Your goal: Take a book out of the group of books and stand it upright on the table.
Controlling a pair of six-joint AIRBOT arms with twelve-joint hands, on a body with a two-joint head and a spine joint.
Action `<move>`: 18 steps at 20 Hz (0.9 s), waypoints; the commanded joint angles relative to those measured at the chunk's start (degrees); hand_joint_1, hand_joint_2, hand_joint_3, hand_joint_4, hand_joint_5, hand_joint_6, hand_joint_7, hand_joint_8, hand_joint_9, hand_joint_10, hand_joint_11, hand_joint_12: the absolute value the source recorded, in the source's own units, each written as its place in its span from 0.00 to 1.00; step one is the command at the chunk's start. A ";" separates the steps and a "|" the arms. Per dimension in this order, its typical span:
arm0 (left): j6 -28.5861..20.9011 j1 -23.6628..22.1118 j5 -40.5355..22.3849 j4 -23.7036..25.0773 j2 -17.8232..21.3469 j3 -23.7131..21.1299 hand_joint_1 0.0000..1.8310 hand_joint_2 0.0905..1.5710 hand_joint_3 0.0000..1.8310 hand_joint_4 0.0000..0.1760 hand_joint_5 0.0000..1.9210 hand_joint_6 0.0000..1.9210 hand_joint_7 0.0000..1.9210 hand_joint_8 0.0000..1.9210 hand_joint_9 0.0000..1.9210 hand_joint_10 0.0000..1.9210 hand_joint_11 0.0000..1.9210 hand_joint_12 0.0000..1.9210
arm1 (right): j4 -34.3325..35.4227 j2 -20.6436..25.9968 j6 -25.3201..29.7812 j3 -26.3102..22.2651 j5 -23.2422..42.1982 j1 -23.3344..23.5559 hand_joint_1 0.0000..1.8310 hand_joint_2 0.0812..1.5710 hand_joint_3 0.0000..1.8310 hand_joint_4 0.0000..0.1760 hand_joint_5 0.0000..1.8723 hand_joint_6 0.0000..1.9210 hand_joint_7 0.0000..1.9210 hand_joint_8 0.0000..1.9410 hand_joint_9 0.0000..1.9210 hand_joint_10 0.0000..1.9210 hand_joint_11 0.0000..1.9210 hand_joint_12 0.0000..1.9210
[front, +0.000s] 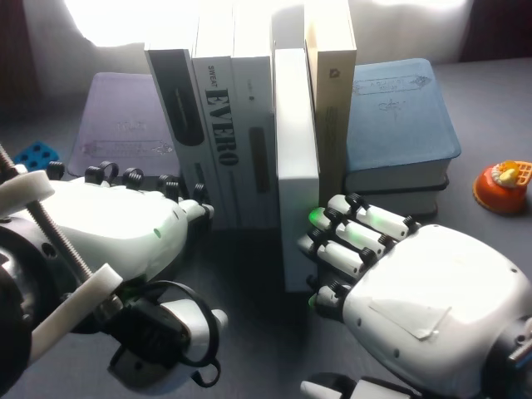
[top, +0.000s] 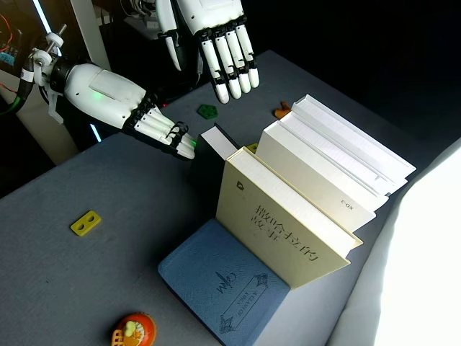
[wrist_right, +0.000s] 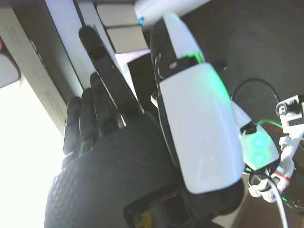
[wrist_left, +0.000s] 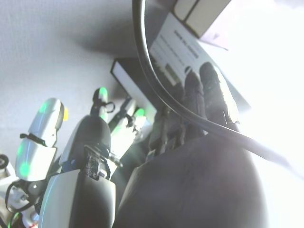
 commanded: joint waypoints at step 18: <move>0.18 -0.67 1.09 4.75 -0.27 0.03 0.27 0.85 0.00 0.00 0.18 0.01 0.20 0.01 0.18 0.02 0.00 0.48 | -5.03 7.43 3.66 -3.22 -3.16 11.26 0.04 0.80 0.00 0.00 0.29 0.01 0.21 0.01 0.12 0.05 0.00 0.24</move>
